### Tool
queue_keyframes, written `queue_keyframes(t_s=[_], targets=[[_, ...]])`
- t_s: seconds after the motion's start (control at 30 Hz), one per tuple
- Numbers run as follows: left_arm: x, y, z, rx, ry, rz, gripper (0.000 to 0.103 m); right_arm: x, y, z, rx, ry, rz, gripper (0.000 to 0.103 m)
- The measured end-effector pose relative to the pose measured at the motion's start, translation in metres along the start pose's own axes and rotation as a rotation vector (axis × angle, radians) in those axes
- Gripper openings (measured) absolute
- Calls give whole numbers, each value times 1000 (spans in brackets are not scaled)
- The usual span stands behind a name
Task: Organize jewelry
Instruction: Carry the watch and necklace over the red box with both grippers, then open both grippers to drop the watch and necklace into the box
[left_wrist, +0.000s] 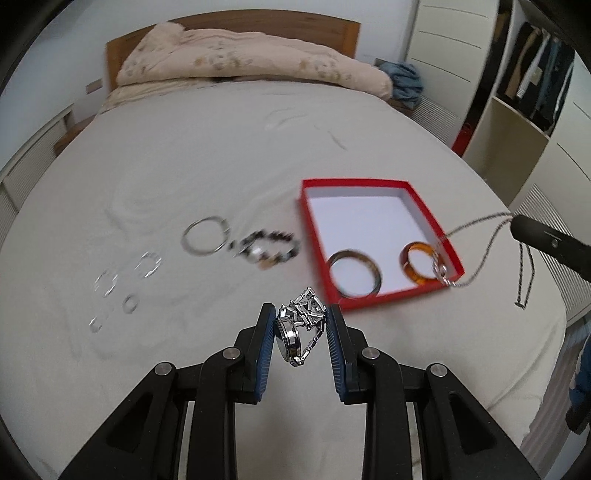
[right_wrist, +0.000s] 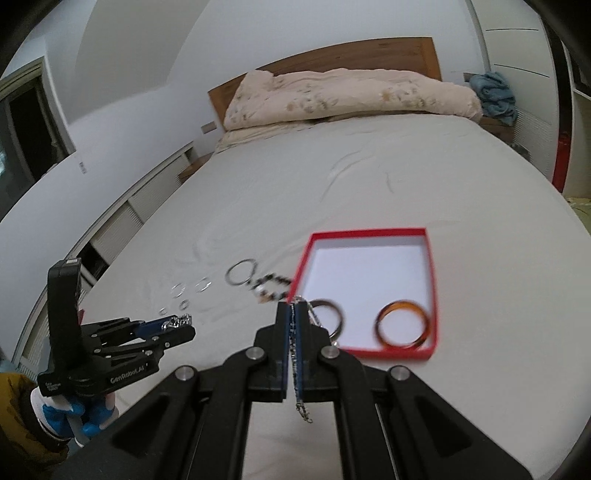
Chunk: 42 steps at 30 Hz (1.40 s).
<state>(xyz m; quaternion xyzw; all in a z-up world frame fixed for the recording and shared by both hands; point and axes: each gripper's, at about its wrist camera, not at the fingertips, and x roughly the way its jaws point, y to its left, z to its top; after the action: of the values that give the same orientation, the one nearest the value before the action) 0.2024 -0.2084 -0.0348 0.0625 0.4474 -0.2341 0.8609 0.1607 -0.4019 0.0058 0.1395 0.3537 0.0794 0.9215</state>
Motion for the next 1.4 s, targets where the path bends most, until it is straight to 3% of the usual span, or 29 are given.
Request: queue_keyframes(t_s=[0.33,0.5,0.77,1.07,1.13,1.27,1.4], targets=[[95,-45,66,72,38,6,28,67,-67,27,42,31,-54,2],[140,-54,83,87,65,22,28,103,-98,30,75,50,-84,2],[184,-47,84,68,123,39,28,145,-120,20,99,92,-114,3],[198,-56,82,88,134,31,29,163,-125,-2,76,165,-180,5],[196,-55,82,87,132,28,29,162,-126,-2,72,170,-190,7],[192,-51,83,68,136,13,33,154,-124,-1,65,164,-189,28],[182,-48,83,52,135,-4,37,141,-114,1,34,159,-207,35]])
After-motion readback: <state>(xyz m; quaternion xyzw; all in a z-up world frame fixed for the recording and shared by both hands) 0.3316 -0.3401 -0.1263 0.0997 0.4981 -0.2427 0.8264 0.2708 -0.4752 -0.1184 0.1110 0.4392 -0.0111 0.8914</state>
